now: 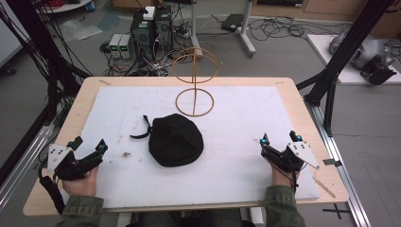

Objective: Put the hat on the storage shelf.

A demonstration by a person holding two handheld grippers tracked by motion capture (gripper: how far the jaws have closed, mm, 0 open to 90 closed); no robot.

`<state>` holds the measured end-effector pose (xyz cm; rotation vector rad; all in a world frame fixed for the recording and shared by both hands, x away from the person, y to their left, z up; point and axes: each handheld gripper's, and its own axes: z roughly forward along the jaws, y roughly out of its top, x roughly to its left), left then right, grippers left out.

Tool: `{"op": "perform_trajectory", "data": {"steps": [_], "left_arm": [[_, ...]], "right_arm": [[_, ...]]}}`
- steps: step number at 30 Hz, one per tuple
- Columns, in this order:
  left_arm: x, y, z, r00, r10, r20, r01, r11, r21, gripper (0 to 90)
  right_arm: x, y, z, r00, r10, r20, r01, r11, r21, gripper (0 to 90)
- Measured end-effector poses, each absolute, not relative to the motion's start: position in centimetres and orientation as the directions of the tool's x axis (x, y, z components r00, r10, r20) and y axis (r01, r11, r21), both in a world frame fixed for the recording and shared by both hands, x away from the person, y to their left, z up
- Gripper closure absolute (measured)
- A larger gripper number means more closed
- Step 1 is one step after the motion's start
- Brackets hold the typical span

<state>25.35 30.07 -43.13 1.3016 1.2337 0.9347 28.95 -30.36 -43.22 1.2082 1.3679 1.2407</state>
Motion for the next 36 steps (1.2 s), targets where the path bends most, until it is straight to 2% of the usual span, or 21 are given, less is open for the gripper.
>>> {"op": "perform_trajectory", "data": {"steps": [7,16,36], "left_arm": [[25.3,30.0,-43.0,0.15,0.982,-0.115,0.136,0.094,0.986,14.9],[25.3,30.0,-43.0,0.158,0.98,-0.118,0.135,0.096,0.986,14.8],[25.9,30.0,-41.7,0.293,0.949,-0.115,0.173,0.066,0.983,14.8]], "right_arm": [[28.7,-30.5,-43.1,-0.116,0.993,-0.004,0.055,0.011,0.998,4.4],[28.6,-30.5,-42.9,-0.107,0.994,0.027,0.078,-0.019,0.997,4.4],[29.1,-30.5,-43.1,-0.135,0.991,0.015,0.124,0.002,0.992,4.2]]}}
